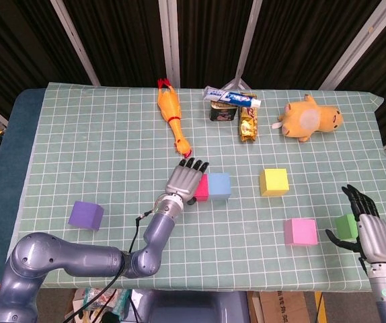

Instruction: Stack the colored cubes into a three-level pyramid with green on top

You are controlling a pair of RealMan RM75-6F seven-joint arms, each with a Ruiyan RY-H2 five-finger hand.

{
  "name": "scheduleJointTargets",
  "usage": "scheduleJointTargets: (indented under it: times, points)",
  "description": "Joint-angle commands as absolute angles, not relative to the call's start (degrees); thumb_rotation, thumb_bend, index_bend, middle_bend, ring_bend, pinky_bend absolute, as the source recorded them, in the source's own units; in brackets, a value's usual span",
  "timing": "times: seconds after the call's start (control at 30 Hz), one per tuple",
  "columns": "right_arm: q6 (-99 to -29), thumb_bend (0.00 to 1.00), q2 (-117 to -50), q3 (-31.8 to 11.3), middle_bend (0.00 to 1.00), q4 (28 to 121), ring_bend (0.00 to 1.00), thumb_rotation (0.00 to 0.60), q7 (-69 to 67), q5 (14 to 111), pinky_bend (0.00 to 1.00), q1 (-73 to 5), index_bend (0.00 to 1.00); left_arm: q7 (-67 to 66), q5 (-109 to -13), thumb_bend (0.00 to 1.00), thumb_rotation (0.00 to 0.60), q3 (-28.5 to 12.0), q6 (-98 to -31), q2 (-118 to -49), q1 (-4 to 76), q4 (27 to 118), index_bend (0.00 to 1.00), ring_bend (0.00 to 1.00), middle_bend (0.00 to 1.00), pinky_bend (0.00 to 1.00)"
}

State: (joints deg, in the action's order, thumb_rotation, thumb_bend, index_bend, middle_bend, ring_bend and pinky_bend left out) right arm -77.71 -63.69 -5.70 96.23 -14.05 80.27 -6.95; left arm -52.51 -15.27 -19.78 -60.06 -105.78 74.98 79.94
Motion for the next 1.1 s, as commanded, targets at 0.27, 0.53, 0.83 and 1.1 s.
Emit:
scheduleJointTargets:
  times: [0.27,0.53,0.83,1.1]
  points:
    - [-77.68,0.26,-63.67,-5.67,0.00,96.34,0.00,0.600,-13.98,80.21,0.00,-6.93,0.00,-52.68,-15.37,0.32,0.600,-19.79,-59.88,-105.99,75.06,79.59,0.00,0.03,0.06,0.10]
    - [-77.58,0.26,-63.62,-5.67,0.00,96.43,0.00,0.600,-14.06,80.14,0.00,-6.95,0.00,-52.78,-15.45,0.32,0.600,-19.73,-59.97,-106.04,74.91,79.25,0.00,0.03,0.06,0.10]
    - [-77.56,0.26,-63.61,-5.64,0.00,96.46,0.00,0.600,-13.96,80.17,0.00,-6.97,0.00,-52.74,-15.50,0.32,0.600,-19.83,-59.43,-106.39,75.00,78.71,0.00,0.03,0.06,0.10]
    - [-77.44,0.26,-63.55,-5.54,0.00,96.56,0.00,0.600,-14.06,80.24,0.00,-6.98,0.00,-52.36,-15.60,0.27,0.600,-19.69,-59.30,-106.05,74.48,78.88,0.00,0.03,0.06,0.10]
